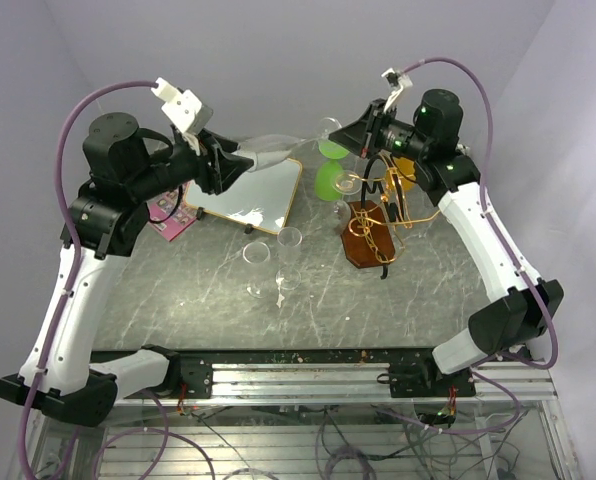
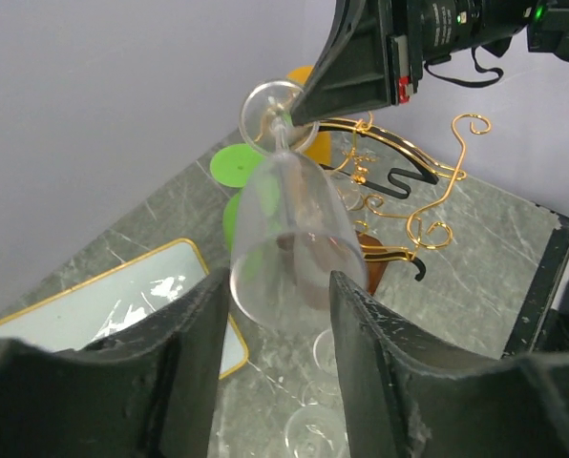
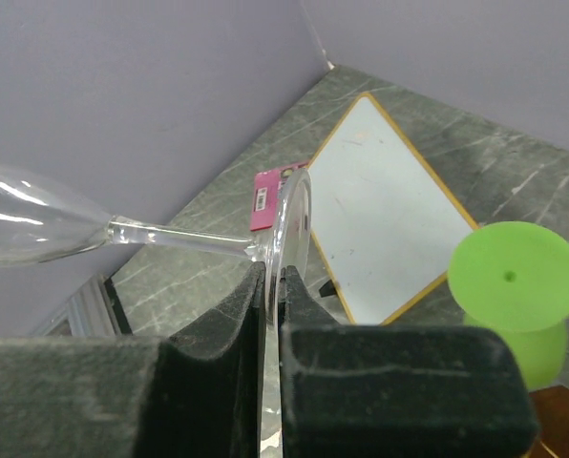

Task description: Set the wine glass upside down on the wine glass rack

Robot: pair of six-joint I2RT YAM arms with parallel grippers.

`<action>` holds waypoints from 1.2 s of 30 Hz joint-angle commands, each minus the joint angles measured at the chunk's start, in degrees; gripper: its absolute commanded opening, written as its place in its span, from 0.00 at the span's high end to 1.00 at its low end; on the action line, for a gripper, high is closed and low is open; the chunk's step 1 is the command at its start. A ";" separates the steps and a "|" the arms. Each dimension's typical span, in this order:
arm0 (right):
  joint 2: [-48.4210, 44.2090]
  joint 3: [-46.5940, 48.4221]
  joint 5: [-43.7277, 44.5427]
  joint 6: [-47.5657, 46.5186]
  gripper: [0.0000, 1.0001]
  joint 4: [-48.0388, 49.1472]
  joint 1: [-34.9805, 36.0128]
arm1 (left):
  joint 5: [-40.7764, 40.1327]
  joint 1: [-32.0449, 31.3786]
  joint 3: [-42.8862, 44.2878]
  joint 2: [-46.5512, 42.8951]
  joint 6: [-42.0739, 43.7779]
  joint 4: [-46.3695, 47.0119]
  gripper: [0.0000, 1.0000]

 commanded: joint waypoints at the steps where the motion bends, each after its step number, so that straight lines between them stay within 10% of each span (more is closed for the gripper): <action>1: -2.63 1.06 0.85 -1.84 1.00 0.34 -2.39 | 2.92 0.60 -0.97 -2.02 1.15 1.40 0.41; 20: -10.77 4.56 15.56 -24.90 1.00 -7.95 -4.91 | -21.58 0.75 -1.79 -10.17 16.29 -10.10 0.11; 36: -20.98 7.81 -1.49 -61.53 1.00 -35.85 -4.61 | -29.67 2.01 -6.38 -10.88 21.78 -9.27 0.09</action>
